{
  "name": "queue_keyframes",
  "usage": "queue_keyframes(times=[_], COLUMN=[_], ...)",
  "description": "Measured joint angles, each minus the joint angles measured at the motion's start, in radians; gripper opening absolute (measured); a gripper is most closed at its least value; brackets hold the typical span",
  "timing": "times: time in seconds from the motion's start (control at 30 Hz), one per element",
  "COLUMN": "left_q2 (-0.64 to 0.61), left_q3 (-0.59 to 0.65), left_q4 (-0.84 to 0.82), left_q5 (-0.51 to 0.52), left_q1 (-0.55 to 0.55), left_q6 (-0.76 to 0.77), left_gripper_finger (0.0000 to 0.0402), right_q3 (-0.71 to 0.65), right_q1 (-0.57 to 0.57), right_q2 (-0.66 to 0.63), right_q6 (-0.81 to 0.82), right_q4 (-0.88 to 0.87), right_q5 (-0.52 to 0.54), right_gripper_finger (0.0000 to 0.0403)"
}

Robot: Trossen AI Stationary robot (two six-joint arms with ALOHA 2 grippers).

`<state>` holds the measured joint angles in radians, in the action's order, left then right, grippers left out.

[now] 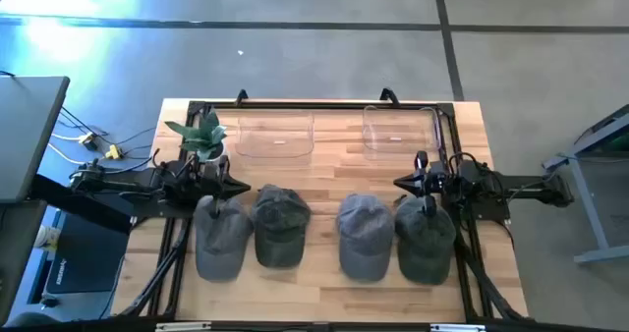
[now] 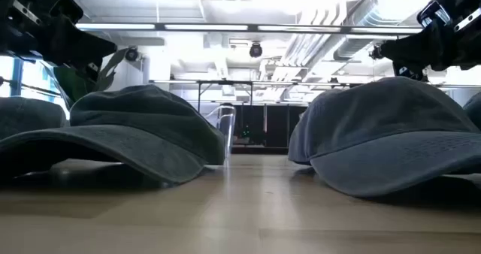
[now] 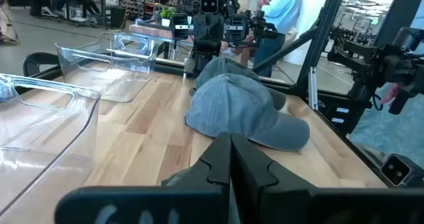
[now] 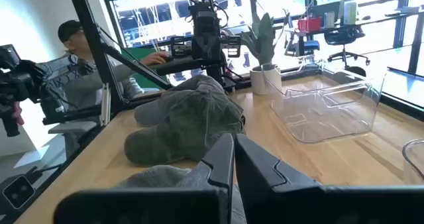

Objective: Pick & Place hat

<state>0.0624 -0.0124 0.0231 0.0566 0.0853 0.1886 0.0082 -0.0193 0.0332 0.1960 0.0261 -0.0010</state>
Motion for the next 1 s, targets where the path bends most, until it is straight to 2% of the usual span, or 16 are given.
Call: queue_keyframes(times=[0.53, 0.63, 0.77, 0.83, 1.0], left_q2=[0.000, 0.000, 0.000, 0.000, 0.000], left_q3=[0.000, 0.000, 0.000, 0.000, 0.000], left_q4=[0.014, 0.020, 0.023, 0.022, 0.023], left_q5=[0.000, 0.032, 0.083, 0.092, 0.092], left_q1=[0.000, 0.000, 0.000, 0.000, 0.000], left_q6=[0.023, 0.067, 0.124, 0.140, 0.142], left_gripper_finger=[0.0000, 0.0000, 0.0000, 0.0000, 0.0000], right_q3=[0.000, 0.000, 0.000, 0.004, 0.080], right_q1=[0.000, 0.000, 0.000, 0.000, 0.000], right_q2=[0.000, 0.000, 0.000, 0.000, 0.001], right_q6=[0.028, 0.079, 0.178, 0.251, 0.466], right_q4=[0.000, 0.017, 0.204, 0.295, 0.392], right_q5=[0.001, 0.004, 0.029, 0.063, 0.177], right_gripper_finger=[0.0012, 0.0012, 0.0012, 0.0012, 0.0012])
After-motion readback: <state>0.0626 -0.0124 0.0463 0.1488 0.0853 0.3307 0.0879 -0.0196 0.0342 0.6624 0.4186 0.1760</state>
